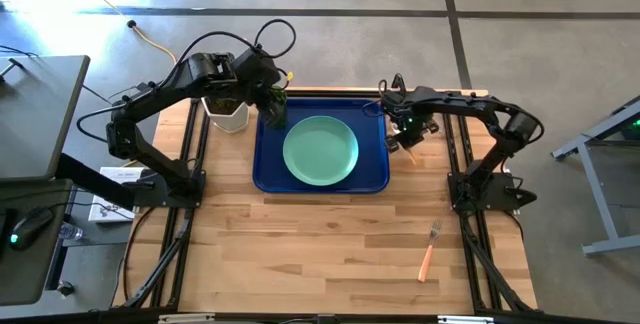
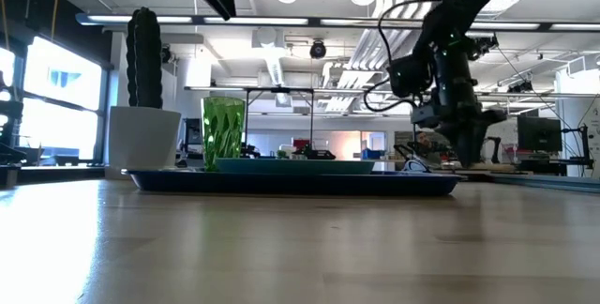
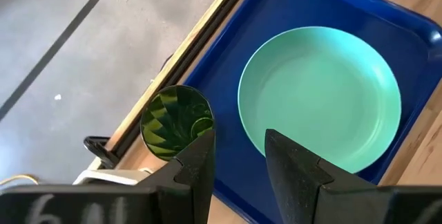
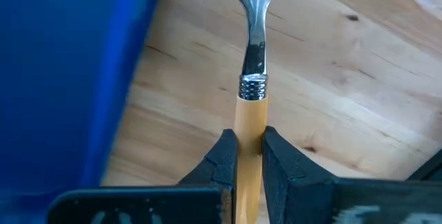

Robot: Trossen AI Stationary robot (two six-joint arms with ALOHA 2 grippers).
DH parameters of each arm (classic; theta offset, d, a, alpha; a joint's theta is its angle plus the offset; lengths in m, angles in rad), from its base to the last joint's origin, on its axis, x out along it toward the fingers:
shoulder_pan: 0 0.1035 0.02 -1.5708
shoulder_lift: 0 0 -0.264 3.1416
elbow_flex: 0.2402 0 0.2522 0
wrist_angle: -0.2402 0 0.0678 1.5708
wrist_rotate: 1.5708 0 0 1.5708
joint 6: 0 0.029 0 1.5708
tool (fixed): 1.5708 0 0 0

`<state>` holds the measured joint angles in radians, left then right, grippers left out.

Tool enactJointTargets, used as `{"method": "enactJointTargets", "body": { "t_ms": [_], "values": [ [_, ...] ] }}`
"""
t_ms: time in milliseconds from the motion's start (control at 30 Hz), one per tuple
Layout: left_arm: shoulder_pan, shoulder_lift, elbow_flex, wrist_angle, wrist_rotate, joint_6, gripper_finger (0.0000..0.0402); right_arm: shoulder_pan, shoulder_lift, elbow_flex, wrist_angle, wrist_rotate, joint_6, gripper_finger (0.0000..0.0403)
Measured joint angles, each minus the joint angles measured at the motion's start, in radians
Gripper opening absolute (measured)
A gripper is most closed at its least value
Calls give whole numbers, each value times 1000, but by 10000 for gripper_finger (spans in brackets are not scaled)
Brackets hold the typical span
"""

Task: Pick and place plate/cup/fork/spoon on tray
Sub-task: Put the orange spoon on the blue tray to the right of the green plate

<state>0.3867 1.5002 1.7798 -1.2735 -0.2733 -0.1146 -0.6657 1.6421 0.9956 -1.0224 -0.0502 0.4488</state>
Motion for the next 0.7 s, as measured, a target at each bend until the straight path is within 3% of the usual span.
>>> {"method": "enactJointTargets", "body": {
  "t_ms": [433, 700],
  "values": [
    [0, 0, 0, 0, 0, 102, 115, 146, -1, 202, -3, -5, 335, 16],
    [0, 0, 0, 0, 0, 117, 115, 255, -2, 219, 86, 20, 596, 17]
  ]
}}
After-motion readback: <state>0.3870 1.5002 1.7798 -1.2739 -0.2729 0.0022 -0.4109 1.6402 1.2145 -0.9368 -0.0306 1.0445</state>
